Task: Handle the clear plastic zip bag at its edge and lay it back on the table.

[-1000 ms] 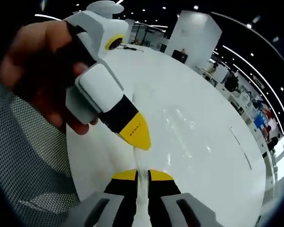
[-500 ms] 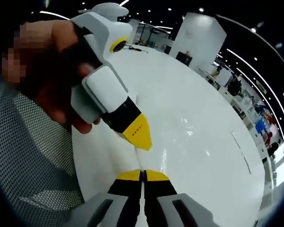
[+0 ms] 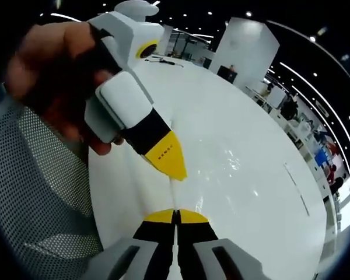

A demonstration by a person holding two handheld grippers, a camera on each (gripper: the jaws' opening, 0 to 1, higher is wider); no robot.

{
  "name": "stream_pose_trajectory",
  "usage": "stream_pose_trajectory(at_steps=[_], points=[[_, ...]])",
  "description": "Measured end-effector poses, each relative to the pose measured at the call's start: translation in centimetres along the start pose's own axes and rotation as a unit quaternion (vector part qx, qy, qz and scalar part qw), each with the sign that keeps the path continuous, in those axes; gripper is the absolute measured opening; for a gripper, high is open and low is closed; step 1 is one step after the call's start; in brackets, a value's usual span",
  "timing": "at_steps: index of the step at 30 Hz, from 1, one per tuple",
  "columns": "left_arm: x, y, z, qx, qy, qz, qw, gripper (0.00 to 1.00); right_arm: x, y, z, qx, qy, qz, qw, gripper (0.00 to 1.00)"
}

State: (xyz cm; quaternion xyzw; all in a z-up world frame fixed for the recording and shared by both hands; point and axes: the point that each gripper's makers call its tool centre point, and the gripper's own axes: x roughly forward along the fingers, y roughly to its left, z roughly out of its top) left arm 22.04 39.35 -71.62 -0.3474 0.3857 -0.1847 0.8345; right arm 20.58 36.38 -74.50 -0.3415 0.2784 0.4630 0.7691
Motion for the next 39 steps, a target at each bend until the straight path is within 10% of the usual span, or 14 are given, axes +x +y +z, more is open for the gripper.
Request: stream_pose_trajectory(at_steps=[10,15,19,22,26,32,37,39], points=[[-1.5,0.6,-0.2,0.106,0.024,0.029,0.9936,0.16,0.2,-0.2,0.2,0.01,-0.006,0.002,0.9999,0.0],[-1.8,1.2,-0.2,0.202,0.046,0.055,0.9769,0.25,0.3,-0.2,0.3,0.007,-0.007,0.004,0.9999,0.0],[-2.5,1.1,0.4,0.301,0.068,0.072,0.9484,0.3,0.3,-0.6,0.2,0.011,-0.007,0.002,0.9999,0.0],[-3.0,2.7,1.1,0.387,0.086,0.106,0.912,0.28,0.2,-0.7,0.3,0.016,-0.01,-0.001,0.9998,0.0],[-3.1,2.7,1.6,0.431,0.091,0.106,0.8915,0.28,0.1,-0.6,0.3,0.019,-0.01,-0.001,0.9998,0.0],[-3.3,2.5,2.4,0.526,0.09,0.125,0.8362,0.27,0.1,0.0,0.0,0.009,-0.004,0.004,0.9999,0.0],[-3.2,1.9,3.0,0.612,0.091,0.137,0.7732,0.27,0.1,-0.3,-0.3,0.006,0.005,-0.001,1.0,0.0],[-3.1,1.7,3.0,0.625,0.092,0.136,0.7628,0.28,0.2,-0.5,-0.4,0.005,0.008,-0.002,1.0,0.0]])
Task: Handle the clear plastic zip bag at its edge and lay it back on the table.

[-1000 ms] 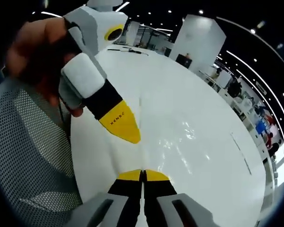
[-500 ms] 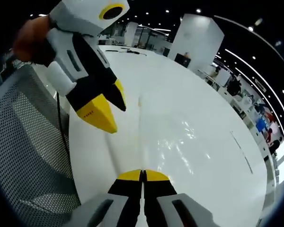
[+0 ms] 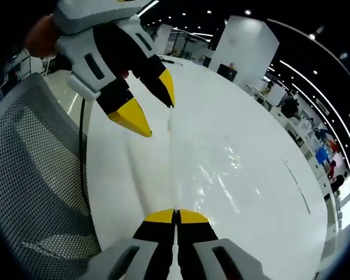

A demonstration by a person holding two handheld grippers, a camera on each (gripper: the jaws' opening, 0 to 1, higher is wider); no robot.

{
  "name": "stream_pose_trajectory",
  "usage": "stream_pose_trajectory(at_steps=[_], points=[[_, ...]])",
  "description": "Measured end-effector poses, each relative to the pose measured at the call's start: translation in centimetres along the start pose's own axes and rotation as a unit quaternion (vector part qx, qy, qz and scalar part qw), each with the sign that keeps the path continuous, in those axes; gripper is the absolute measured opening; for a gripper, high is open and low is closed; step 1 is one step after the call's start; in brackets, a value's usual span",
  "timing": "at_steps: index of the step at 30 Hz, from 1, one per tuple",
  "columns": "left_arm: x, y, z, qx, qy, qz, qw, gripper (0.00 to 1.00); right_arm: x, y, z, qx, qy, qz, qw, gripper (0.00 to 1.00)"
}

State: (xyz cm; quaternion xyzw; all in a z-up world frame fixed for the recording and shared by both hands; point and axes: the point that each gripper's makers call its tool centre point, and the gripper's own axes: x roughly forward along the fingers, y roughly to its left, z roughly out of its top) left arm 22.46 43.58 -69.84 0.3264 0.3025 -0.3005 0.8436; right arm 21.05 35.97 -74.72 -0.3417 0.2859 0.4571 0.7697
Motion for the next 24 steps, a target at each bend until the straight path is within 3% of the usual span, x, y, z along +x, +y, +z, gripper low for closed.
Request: stream_pose_trajectory(at_steps=[6,11,14,24], points=[[0.2,0.4,0.1,0.068,0.008,0.003,0.9977,0.28,0.2,0.0,-0.3,-0.012,0.01,0.001,0.9999,0.0],[0.5,-0.2,-0.2,0.145,0.023,-0.005,0.9891,0.23,0.3,0.0,-0.5,-0.023,0.019,0.001,0.9996,0.0],[0.7,-0.5,-0.7,0.164,0.04,-0.007,0.9857,0.18,0.3,0.0,-0.4,-0.023,0.018,0.001,0.9996,0.0],[1.0,-1.2,-1.0,0.198,0.052,-0.014,0.9787,0.11,0.3,0.2,-0.4,-0.029,0.019,0.003,0.9994,0.0]])
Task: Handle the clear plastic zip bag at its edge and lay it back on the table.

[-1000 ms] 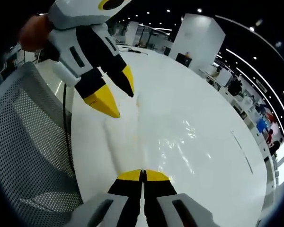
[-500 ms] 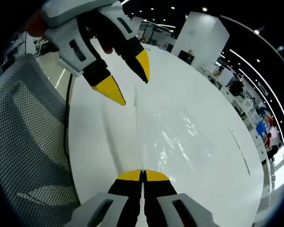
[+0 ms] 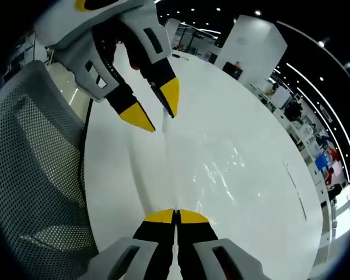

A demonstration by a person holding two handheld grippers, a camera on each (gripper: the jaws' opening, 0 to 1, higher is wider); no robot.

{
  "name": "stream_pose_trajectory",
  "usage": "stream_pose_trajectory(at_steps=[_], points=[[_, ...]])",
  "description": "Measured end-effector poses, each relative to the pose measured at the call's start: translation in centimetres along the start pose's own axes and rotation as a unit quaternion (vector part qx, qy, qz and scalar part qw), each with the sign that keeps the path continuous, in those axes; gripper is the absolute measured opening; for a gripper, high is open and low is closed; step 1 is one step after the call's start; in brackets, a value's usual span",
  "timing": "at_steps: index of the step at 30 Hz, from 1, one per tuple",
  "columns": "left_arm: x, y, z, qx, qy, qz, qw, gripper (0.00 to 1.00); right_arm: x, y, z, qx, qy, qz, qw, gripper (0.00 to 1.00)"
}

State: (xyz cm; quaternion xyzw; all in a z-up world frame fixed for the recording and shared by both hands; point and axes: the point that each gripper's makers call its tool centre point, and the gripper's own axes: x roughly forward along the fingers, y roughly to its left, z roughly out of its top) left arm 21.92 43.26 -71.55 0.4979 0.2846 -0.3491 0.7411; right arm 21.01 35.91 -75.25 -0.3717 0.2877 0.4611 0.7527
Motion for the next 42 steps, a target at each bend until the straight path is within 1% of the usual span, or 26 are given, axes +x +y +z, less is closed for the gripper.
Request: stream_pose_trajectory(at_steps=[4,8,12,15,20,23,24,26,28,30,32,37,42], points=[[0.1,-0.1,-0.2,0.002,0.007,-0.002,1.0,0.03,-0.1,-0.1,0.1,0.001,-0.002,-0.001,1.0,0.0],[0.1,-0.3,-0.4,-0.003,0.008,-0.005,0.9999,0.01,-0.2,-0.3,0.2,0.008,-0.006,-0.004,0.9999,0.0],[0.0,-0.4,-0.4,-0.005,0.004,-0.003,1.0,0.0,-0.2,-0.2,0.2,0.008,-0.007,-0.004,0.9999,0.0],[-0.2,-0.5,-0.2,-0.016,-0.005,-0.004,0.9998,0.0,-0.2,-0.1,0.2,0.007,-0.007,-0.004,0.9999,0.0],[-0.4,-0.4,-0.1,-0.014,-0.014,-0.002,0.9998,0.0,-0.5,-0.3,0.4,0.009,-0.016,-0.005,0.9998,0.0],[-0.4,-0.6,-0.1,-0.011,-0.018,-0.005,0.9998,0.0,-0.6,0.1,1.5,0.04,-0.039,0.012,0.9983,0.01],[-0.4,-0.7,0.0,-0.006,-0.019,-0.005,0.9998,0.0,-1.0,-0.2,2.6,0.03,-0.059,0.007,0.9978,0.02],[-0.5,-1.0,0.1,0.003,-0.021,-0.009,0.9997,0.0,-1.5,0.2,4.0,0.02,-0.08,0.014,0.9965,0.03],[-0.5,-1.1,0.3,0.006,-0.024,-0.011,0.9996,0.0,-1.6,0.2,4.7,0.011,-0.087,0.014,0.996,0.04],[-0.5,-1.1,0.4,0.007,-0.028,-0.011,0.9995,0.0,-1.5,0.7,5.3,-0.003,-0.091,0.023,0.9956,0.05],[-0.6,-1.1,0.5,0.008,-0.03,-0.011,0.9994,0.0,-1.4,1.1,5.5,-0.009,-0.09,0.03,0.9955,0.06],[-1.0,-1.3,0.7,0.008,-0.039,-0.013,0.9991,0.0,-1.3,2.0,6.3,-0.032,-0.098,0.038,0.9939,0.06],[-1.3,-1.5,0.8,0.004,-0.05,-0.02,0.9986,0.0,-1.2,2.1,7.1,-0.047,-0.109,0.04,0.9921,0.05]])
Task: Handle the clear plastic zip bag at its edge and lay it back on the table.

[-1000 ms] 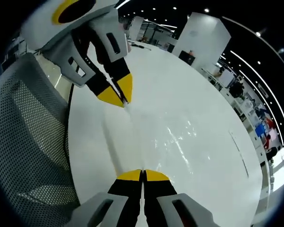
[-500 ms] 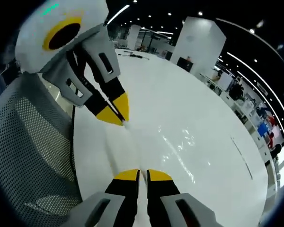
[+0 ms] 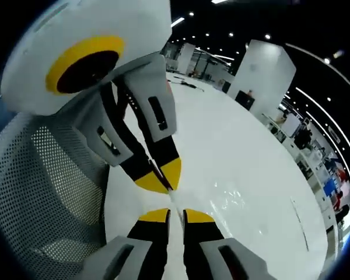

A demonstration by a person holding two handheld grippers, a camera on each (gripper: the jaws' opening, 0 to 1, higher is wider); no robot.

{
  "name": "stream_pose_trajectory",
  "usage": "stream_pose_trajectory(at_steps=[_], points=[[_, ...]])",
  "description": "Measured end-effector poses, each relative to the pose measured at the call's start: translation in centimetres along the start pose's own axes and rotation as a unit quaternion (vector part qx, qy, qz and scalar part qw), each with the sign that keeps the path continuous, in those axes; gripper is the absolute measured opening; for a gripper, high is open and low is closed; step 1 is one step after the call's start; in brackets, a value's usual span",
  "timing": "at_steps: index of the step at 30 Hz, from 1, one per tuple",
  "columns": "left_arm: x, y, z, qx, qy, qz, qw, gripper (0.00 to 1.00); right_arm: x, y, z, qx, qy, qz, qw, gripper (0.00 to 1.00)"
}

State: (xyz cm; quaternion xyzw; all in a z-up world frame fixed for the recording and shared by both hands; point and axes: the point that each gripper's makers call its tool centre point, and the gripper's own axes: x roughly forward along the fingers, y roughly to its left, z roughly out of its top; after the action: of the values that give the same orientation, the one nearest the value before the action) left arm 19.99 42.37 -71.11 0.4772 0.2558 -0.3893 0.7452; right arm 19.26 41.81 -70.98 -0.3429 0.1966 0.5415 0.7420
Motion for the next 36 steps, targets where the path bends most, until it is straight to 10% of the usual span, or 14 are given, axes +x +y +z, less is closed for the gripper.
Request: stream_pose_trajectory(at_steps=[36], points=[[-0.5,-1.4,0.3,0.004,-0.039,-0.043,0.9983,0.0,0.8,1.9,0.9,-0.156,-0.002,0.021,0.9875,0.0]])
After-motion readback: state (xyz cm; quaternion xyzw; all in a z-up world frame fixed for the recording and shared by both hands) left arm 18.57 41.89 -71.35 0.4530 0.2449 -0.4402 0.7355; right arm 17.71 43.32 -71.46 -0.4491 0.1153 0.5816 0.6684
